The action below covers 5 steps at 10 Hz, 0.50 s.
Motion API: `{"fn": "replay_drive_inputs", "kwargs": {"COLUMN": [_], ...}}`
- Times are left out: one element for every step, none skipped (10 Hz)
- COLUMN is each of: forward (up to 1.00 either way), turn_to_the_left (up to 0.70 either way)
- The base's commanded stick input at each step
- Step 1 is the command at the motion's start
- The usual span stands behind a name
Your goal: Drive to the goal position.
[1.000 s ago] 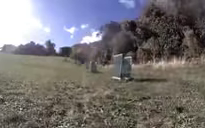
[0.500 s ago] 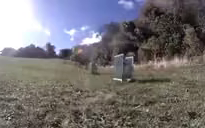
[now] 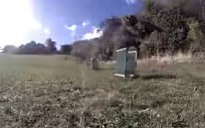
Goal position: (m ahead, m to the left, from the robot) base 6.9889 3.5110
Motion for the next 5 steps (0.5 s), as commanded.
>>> {"fn": "replay_drive_inputs", "kwargs": {"forward": [0.50,0.50,0.50,0.50,0.50], "turn_to_the_left": [0.00,0.00,0.00,0.00,0.03]}}
